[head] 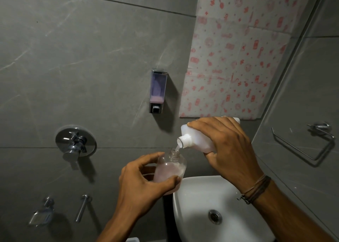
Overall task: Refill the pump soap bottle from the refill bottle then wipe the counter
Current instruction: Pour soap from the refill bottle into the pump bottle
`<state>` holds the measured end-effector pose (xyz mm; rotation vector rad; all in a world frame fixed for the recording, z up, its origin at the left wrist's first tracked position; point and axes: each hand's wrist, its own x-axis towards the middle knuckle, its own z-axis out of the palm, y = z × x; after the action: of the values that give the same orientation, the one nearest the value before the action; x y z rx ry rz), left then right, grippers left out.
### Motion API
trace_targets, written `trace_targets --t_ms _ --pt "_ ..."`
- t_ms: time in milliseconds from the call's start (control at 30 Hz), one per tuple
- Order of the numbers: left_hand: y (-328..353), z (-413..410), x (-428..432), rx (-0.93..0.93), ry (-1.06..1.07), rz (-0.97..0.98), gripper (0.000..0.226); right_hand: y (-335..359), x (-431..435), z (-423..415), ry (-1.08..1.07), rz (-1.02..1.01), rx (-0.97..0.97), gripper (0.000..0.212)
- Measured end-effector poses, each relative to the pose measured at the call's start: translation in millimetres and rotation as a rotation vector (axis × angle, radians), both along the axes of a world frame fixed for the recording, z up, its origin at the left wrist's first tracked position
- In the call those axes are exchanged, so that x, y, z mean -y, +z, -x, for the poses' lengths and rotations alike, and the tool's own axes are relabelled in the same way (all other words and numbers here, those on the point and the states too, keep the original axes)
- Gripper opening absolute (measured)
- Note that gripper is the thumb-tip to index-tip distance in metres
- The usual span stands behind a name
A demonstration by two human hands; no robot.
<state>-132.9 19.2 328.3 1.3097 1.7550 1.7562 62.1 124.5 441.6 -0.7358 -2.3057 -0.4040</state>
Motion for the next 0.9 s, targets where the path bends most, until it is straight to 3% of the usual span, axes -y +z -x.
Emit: trace_targets --t_ms 900 --pt "6.1 -5.0 6.8 0.009 -0.013 0.012 0.070 8.3 6.4 -6.5 -0.012 -0.038 0.000 0.056"
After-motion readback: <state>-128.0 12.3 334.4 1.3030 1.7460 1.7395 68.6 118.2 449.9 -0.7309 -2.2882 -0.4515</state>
